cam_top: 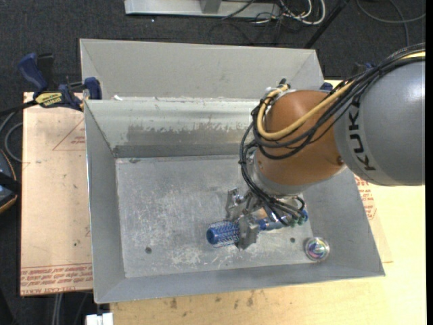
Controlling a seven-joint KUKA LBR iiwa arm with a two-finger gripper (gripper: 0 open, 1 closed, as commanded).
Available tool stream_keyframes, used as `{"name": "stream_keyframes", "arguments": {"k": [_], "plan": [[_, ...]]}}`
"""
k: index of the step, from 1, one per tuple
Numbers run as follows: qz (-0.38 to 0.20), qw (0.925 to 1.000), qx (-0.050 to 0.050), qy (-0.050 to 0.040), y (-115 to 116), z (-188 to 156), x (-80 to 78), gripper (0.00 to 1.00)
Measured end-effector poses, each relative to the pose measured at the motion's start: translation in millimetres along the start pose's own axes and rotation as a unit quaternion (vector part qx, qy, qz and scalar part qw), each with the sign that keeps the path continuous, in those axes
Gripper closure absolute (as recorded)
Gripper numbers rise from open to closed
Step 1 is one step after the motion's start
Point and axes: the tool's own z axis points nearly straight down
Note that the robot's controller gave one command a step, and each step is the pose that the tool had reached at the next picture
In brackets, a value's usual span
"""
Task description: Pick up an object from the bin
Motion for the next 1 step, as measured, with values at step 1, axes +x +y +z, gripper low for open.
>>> {"name": "stream_keyframes", "arguments": {"k": [1], "plan": [[0.001, 1.0000, -0.001, 0.0022, 0.3, -6.5, -0.8, 1.00]]}}
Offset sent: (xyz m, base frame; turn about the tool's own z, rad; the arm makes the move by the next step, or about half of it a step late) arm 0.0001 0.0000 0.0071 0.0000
